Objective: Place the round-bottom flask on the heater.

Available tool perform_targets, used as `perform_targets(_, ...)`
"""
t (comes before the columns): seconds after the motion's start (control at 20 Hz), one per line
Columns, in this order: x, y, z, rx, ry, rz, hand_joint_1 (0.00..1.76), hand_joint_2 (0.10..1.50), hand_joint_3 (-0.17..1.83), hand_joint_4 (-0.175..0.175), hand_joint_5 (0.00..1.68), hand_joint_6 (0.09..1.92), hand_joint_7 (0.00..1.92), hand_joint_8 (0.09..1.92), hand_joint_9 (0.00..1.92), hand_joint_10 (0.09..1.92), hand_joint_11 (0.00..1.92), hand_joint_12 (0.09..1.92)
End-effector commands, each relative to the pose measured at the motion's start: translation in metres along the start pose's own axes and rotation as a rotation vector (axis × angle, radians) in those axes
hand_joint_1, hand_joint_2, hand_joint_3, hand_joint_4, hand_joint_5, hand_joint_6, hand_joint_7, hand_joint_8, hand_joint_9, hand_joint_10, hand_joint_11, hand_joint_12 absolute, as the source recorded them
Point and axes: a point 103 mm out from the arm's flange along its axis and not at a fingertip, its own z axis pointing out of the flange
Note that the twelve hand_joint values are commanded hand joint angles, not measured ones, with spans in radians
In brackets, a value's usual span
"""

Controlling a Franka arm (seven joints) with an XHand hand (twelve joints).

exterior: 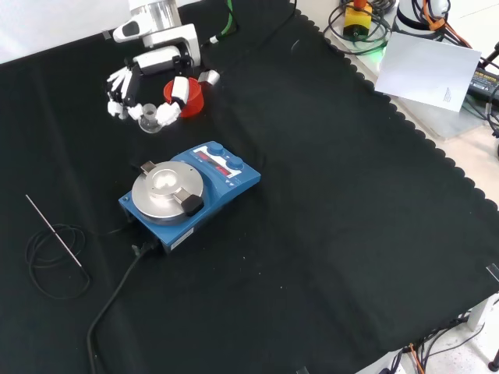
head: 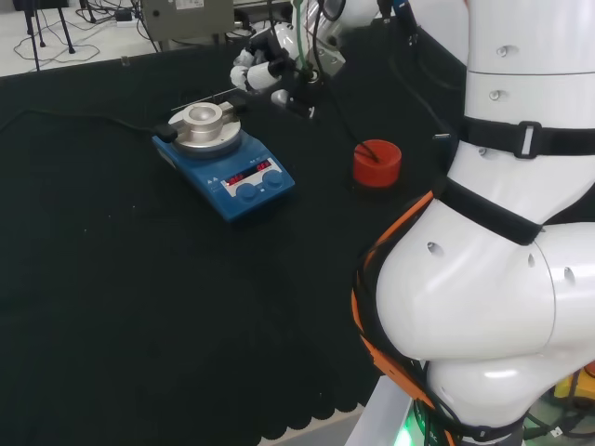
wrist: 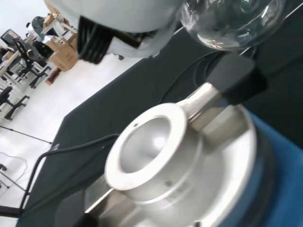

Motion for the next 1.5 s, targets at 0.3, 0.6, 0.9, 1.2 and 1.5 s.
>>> perform_targets(0.3, 0.037, 0.009, 0.034, 0.066, 0.081, -0.019, 1.12, 0.58, 0.9, 0.14, 1.17, 0.97, 0.59, 0.54, 0.74, 0.52, 0.24, 1.31)
perform_targets(0.6, 0.046, 0.007, 0.042, 0.08, 0.083, -0.034, 1.12, 0.58, 0.9, 0.144, 1.17, 0.97, 0.59, 0.54, 0.74, 0.52, 0.24, 1.31)
perform_targets(0.9, 0.048, 0.01, 0.053, 0.094, 0.082, -0.05, 1.12, 0.58, 0.9, 0.147, 1.18, 0.96, 0.59, 0.54, 0.74, 0.52, 0.24, 1.31)
perform_targets(1.2, 0.049, 0.016, 0.066, 0.115, 0.084, -0.058, 1.12, 0.58, 0.9, 0.15, 1.18, 0.96, 0.59, 0.54, 0.74, 0.52, 0.24, 1.31)
perform_targets(1.5, 0.049, 0.025, 0.078, 0.135, 0.072, -0.067, 1.12, 0.57, 0.9, 0.153, 1.18, 0.95, 0.59, 0.54, 0.74, 0.52, 0.24, 1.31)
